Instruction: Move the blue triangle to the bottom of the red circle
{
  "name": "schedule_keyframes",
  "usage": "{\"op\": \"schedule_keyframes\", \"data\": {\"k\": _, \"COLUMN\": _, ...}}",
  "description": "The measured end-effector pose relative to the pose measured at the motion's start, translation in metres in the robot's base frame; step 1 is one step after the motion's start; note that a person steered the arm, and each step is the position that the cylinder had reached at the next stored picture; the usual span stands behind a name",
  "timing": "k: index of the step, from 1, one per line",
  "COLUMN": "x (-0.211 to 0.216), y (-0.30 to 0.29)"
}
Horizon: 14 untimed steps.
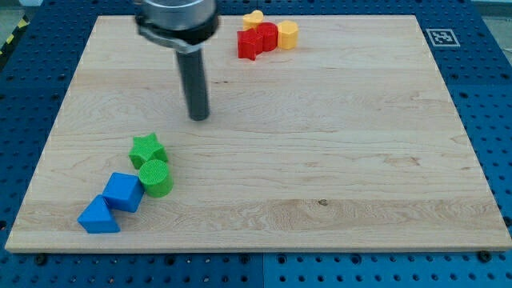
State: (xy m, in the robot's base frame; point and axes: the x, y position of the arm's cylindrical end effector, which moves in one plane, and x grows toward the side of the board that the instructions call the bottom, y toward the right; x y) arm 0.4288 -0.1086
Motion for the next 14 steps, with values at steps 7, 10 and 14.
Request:
{"op": "schedule_keyframes", "data": {"k": 7, "x": 0.174, "y": -0.110}}
{"op": "schedule_keyframes", "data": {"k": 10, "x": 0.165, "y": 0.026}}
{"op": "schedule_keyframes", "data": {"k": 14, "x": 0.150, "y": 0.119}}
